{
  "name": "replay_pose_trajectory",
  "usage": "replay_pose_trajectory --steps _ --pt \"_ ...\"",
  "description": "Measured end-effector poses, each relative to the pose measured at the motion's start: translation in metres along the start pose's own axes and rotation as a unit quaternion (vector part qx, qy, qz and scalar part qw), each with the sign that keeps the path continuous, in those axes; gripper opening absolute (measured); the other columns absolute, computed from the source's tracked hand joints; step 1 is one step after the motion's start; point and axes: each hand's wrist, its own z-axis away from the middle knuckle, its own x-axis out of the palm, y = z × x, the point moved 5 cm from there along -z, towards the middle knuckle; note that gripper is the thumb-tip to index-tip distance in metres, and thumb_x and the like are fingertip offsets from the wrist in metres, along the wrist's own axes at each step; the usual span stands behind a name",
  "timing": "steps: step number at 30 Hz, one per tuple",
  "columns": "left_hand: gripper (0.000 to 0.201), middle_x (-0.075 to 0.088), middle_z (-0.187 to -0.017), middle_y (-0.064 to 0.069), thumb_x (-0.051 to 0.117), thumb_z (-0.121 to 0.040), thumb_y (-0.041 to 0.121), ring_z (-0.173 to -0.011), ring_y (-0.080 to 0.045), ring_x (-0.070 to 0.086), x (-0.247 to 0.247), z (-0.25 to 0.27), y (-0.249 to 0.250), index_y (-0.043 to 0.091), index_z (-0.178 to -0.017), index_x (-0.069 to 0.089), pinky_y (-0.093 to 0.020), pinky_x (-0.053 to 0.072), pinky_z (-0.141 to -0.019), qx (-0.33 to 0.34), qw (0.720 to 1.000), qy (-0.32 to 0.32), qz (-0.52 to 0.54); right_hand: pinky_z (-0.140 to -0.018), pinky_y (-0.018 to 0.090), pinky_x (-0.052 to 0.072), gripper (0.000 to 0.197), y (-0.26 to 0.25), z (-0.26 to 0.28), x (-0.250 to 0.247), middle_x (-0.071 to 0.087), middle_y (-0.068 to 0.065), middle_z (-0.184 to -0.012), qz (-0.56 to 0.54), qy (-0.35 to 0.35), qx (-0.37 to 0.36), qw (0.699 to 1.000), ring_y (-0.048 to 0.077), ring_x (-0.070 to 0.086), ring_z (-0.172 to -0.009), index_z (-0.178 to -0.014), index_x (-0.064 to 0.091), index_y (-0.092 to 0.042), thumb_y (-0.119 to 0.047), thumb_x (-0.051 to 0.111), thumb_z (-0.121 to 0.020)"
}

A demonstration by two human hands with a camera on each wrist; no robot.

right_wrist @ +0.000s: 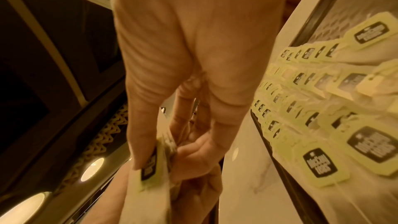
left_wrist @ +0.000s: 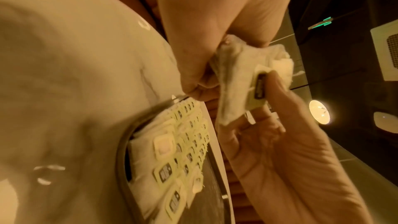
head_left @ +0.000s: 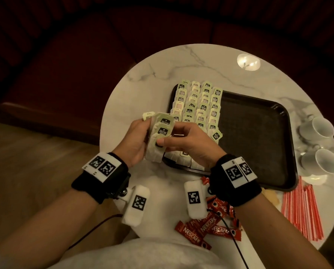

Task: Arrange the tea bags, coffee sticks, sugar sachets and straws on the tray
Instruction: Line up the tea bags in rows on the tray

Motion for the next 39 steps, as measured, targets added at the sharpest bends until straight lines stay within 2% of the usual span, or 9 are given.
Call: replay_pose_trajectory --steps 4,7,10,15,19,23,30,35,39 --pt "0.050 0.070 -0.114 -0.014 0.037 -0.099 0.045 -0.105 -0.025 0.068 0.011 0.002 -0.004 0.010 -0.123 0.062 -0.038 0.055 -0.090 -0.052 0.997 -0.047 0.034 -0.070 0.022 0.056 0.033 -0.004 0.003 -0.011 0.074 0.012 -0.099 0.005 0.053 -0.010 0.999 0.014 0.071 -0.080 -0.112 0.066 -0.002 0.004 0.074 -0.080" --pt "0.047 0.063 -0.128 -0.017 0.045 -0.097 0.038 -0.120 -0.031 0.059 0.016 0.001 -0.008 0.010 -0.134 0.054 -0.049 0.046 -0.102 -0.062 0.995 -0.065 0.049 -0.063 0.026 0.057 0.045 -0.005 0.003 -0.019 0.066 0.013 -0.097 -0.003 0.116 -0.024 0.993 0.017 0.069 -0.077 -0.116 0.057 -0.001 0.004 0.078 -0.077" --pt "0.038 0.063 -0.125 -0.020 0.048 -0.099 0.019 -0.110 -0.029 0.063 0.015 -0.004 -0.010 0.003 -0.133 0.052 -0.049 0.052 -0.094 -0.042 0.998 -0.041 0.035 -0.063 0.028 0.059 0.053 -0.004 0.005 -0.024 0.058 0.009 -0.101 0.023 0.170 -0.044 0.984 0.015 0.063 -0.080 -0.118 0.052 -0.005 -0.002 0.082 -0.075" --pt "0.024 0.066 -0.120 -0.021 0.044 -0.101 0.017 -0.100 -0.029 0.068 0.010 -0.009 -0.008 0.007 -0.119 0.057 -0.042 0.059 -0.080 -0.020 0.998 0.009 0.059 -0.072 0.017 0.055 0.050 0.003 0.015 -0.022 0.063 -0.009 -0.102 0.102 0.174 -0.048 0.978 -0.001 0.062 -0.080 -0.113 0.050 -0.015 -0.017 0.084 -0.076" --pt "0.030 0.071 -0.108 -0.017 0.045 -0.101 0.016 -0.090 -0.027 0.071 0.010 -0.010 -0.009 0.003 -0.127 0.053 -0.043 0.060 -0.076 0.006 0.997 0.040 0.065 -0.081 0.036 0.060 0.053 0.017 0.019 -0.012 0.061 0.004 -0.101 0.052 0.127 -0.011 0.990 0.014 0.066 -0.080 -0.118 0.045 -0.015 -0.008 0.080 -0.079" --pt "0.023 0.074 -0.094 -0.012 0.046 -0.101 0.012 -0.081 -0.021 0.073 0.013 -0.006 -0.004 0.005 -0.121 0.053 -0.036 0.060 -0.062 0.025 0.996 0.034 0.081 -0.079 0.030 0.056 0.053 0.021 0.019 -0.013 0.065 0.003 -0.088 -0.026 0.128 -0.005 0.991 0.017 0.063 -0.077 -0.119 0.045 -0.017 -0.001 0.077 -0.079" --pt "0.033 0.071 -0.095 -0.001 0.056 -0.093 0.005 -0.097 -0.018 0.066 0.006 -0.007 0.011 0.021 -0.121 0.060 -0.040 0.055 -0.087 0.063 0.997 0.013 0.051 -0.075 0.022 0.055 0.036 0.008 0.021 -0.028 0.071 0.013 -0.095 -0.024 0.121 -0.040 0.992 0.017 0.065 -0.083 -0.116 0.061 -0.005 0.001 0.073 -0.082" --pt "0.019 0.067 -0.083 0.001 0.067 -0.083 0.016 -0.071 -0.007 0.056 0.008 -0.003 0.010 0.015 -0.101 0.063 -0.017 0.047 -0.058 0.065 0.998 0.001 0.018 -0.075 0.017 0.052 0.029 0.002 0.022 -0.035 0.074 0.009 -0.106 -0.008 0.140 -0.076 0.987 0.012 0.067 -0.088 -0.114 0.067 -0.001 -0.002 0.070 -0.085" --pt "0.019 0.073 -0.092 -0.004 0.070 -0.077 0.014 -0.082 -0.014 0.064 0.014 0.000 0.010 0.016 -0.096 0.067 -0.019 0.044 -0.060 0.093 0.994 -0.033 -0.048 -0.077 0.018 0.051 0.024 0.000 0.024 -0.039 0.075 0.007 -0.104 0.028 0.145 -0.096 0.984 0.010 0.068 -0.092 -0.112 0.071 -0.003 -0.008 0.070 -0.088"
